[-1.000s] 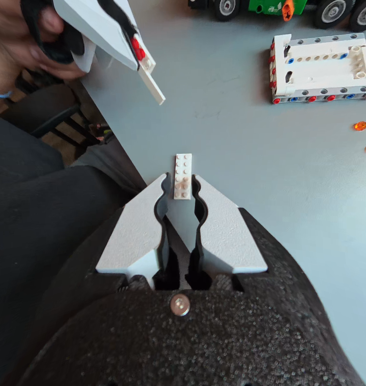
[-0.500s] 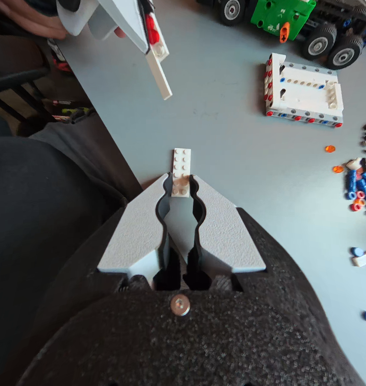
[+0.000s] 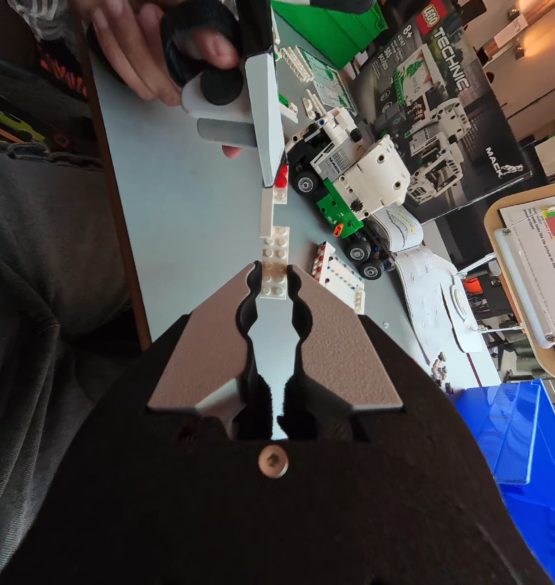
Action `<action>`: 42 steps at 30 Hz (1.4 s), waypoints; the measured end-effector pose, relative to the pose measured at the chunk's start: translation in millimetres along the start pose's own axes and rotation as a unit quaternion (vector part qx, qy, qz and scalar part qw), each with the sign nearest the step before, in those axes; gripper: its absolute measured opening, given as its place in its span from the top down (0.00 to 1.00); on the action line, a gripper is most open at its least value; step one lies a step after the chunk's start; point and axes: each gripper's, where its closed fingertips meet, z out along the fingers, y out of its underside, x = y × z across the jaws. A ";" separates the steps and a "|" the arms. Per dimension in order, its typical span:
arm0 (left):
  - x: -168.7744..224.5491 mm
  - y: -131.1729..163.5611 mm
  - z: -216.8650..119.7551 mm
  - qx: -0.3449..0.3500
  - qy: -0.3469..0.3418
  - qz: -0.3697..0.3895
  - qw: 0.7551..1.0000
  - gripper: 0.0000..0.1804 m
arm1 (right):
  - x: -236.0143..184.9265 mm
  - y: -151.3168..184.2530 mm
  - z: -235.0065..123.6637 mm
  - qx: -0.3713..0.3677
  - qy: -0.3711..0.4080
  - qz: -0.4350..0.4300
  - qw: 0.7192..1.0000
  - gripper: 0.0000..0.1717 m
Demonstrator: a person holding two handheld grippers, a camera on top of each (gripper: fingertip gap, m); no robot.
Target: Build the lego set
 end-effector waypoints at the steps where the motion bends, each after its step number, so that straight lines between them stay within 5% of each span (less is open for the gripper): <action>1: 1.4 -0.3 0.4 0.001 0.010 -0.007 1.000 0.97 | -0.1 -0.3 0.3 0.002 -0.005 0.005 1.000 0.92; 20: 0.0 -0.2 0.9 -0.013 0.039 -0.059 0.997 0.97 | -4.7 -9.4 3.1 0.059 -0.018 0.048 0.997 0.92; 34: 4.6 20.1 -18.2 -0.018 -0.024 -0.048 0.998 0.97 | -66.1 24.9 6.5 -0.024 -0.259 0.190 0.947 0.92; 42: 4.3 30.5 -11.0 -0.016 -0.037 -0.040 0.998 0.97 | -73.0 27.7 -1.3 -0.036 -0.293 0.218 0.930 0.92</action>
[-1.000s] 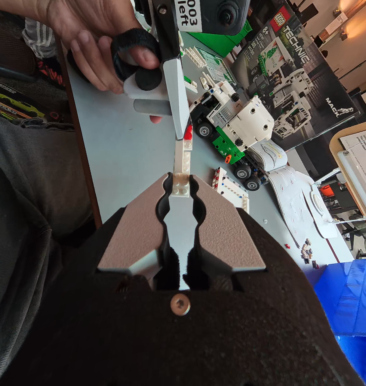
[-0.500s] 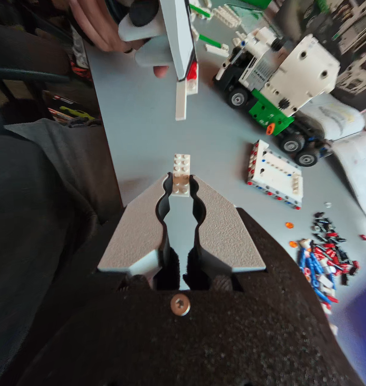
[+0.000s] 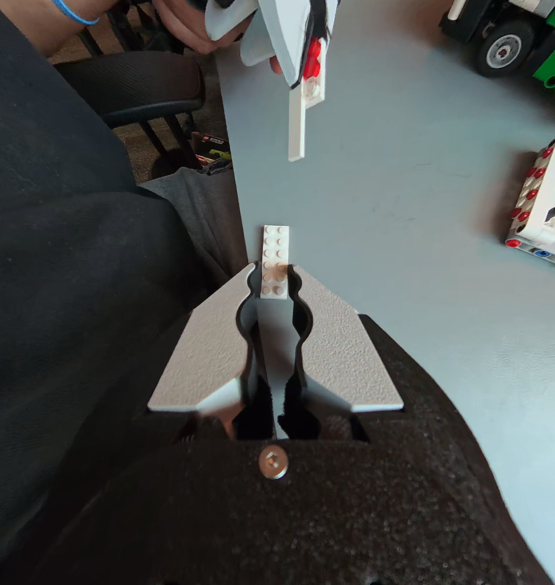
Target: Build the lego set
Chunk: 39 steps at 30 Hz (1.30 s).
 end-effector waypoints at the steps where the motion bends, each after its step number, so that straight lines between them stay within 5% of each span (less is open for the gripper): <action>1: 1.4 -0.3 0.9 0.001 0.003 0.001 1.000 0.97 | -0.8 0.5 -0.9 0.001 0.002 0.003 1.000 0.91; 5: 4.8 -3.0 2.0 0.012 0.003 0.010 1.000 0.97 | -6.8 -2.1 -13.0 0.040 0.008 0.068 0.997 0.87; 9: 8.3 -3.3 1.7 0.021 0.008 0.013 1.000 0.97 | -13.1 -11.2 -30.8 0.130 0.020 0.259 0.957 0.87; 14: 12.7 -0.3 5.0 0.015 0.017 0.023 0.999 0.97 | -47.1 8.5 -22.6 0.210 -0.039 0.554 0.805 0.81; 18: 17.3 1.5 8.6 0.008 0.026 0.034 0.999 0.97 | -31.6 22.2 -10.9 0.287 -0.052 0.685 0.668 0.71; 20: 18.4 4.0 9.8 0.003 0.024 0.039 0.999 0.97 | -21.5 21.2 -5.5 0.311 -0.060 0.713 0.626 0.66; 30: 25.3 15.3 13.0 -0.015 0.025 0.064 0.998 0.97 | -6.2 26.9 2.0 0.314 -0.013 0.730 0.606 0.74; 33: 27.4 17.4 13.4 -0.017 0.028 0.066 0.997 0.97 | -16.7 26.4 -3.6 0.308 -0.025 0.726 0.614 0.81; 35: 28.7 18.2 13.5 -0.017 0.031 0.067 0.997 0.97 | -23.6 26.2 -6.6 0.305 -0.028 0.720 0.623 0.98; 39: 27.6 18.0 13.1 -0.015 0.026 0.066 0.997 0.97 | -22.0 23.9 -14.4 0.328 -0.028 0.698 0.636 1.00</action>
